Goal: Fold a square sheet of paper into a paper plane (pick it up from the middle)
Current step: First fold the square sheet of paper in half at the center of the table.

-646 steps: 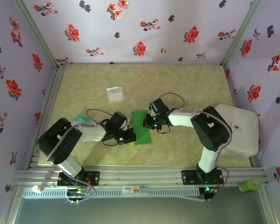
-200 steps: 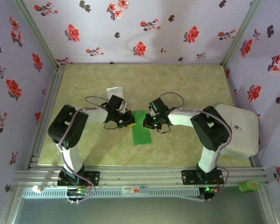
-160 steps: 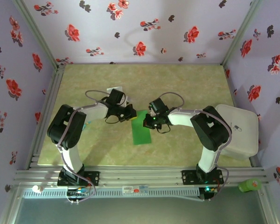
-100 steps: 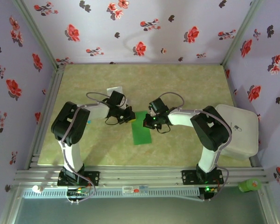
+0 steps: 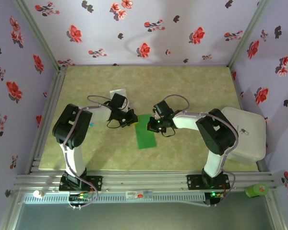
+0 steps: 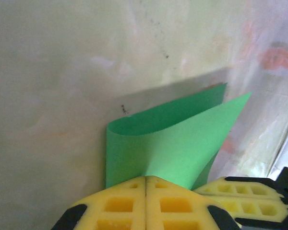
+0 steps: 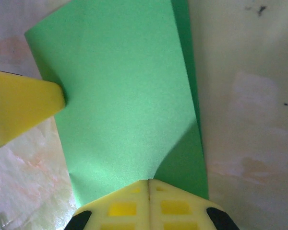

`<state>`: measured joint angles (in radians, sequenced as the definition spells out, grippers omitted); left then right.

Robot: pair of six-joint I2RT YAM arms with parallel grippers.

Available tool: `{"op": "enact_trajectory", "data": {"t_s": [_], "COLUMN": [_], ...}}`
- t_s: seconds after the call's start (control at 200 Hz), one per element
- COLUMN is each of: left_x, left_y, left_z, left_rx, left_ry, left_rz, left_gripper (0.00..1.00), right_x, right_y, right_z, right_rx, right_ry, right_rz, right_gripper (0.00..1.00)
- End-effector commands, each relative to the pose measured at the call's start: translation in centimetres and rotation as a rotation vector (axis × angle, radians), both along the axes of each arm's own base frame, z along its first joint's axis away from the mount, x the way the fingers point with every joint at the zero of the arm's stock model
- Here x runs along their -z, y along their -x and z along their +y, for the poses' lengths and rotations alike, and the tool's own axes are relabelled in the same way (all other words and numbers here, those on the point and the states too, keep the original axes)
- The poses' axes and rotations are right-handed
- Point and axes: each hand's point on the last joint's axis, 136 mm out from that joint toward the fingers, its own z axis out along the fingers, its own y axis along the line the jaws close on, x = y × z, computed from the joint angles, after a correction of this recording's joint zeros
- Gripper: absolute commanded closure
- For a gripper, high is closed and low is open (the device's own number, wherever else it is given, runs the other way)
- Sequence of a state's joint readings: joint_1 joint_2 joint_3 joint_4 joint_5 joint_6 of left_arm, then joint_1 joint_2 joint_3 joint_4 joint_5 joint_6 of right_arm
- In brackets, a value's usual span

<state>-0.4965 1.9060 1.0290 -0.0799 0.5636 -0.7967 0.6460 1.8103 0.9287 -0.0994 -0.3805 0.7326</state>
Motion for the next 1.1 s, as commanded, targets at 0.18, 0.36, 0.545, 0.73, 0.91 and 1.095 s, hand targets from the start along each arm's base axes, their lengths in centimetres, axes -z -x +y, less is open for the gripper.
{"op": "enact_trajectory", "data": {"t_s": [0.18,0.36,0.545,0.73,0.91,1.095], "left_x": [-0.9,1.8,2.7,2.3,2.4,2.1], "left_y": [-0.3,-0.7,-1.9,-3.6,-4.8,-5.7], "left_z": [-1.0,0.6,1.7,3.1,3.8,4.0], "left_rx": [0.081,0.033,-0.024,-0.1,-0.124,-0.114], "left_ry": [0.05,-0.04,-0.079,-0.131,-0.162,-0.169], "left_rz": [0.009,0.027,0.012,-0.004,-0.023,-0.042], "left_gripper": [0.92,0.93,0.93,0.93,0.93,0.93], "right_x": [5.6,5.6,5.9,5.7,5.8,5.8], "right_y": [3.7,3.9,4.2,4.2,4.2,4.1], "right_z": [-5.4,-5.6,-5.8,-5.8,-5.9,-6.2], "right_rx": [0.029,0.025,0.024,0.024,0.021,0.017], "right_ry": [0.262,0.269,0.275,0.275,0.281,0.301], "right_rz": [0.158,0.163,0.168,0.163,0.163,0.158], "right_gripper": [1.0,1.0,1.0,1.0,1.0,1.0]}}
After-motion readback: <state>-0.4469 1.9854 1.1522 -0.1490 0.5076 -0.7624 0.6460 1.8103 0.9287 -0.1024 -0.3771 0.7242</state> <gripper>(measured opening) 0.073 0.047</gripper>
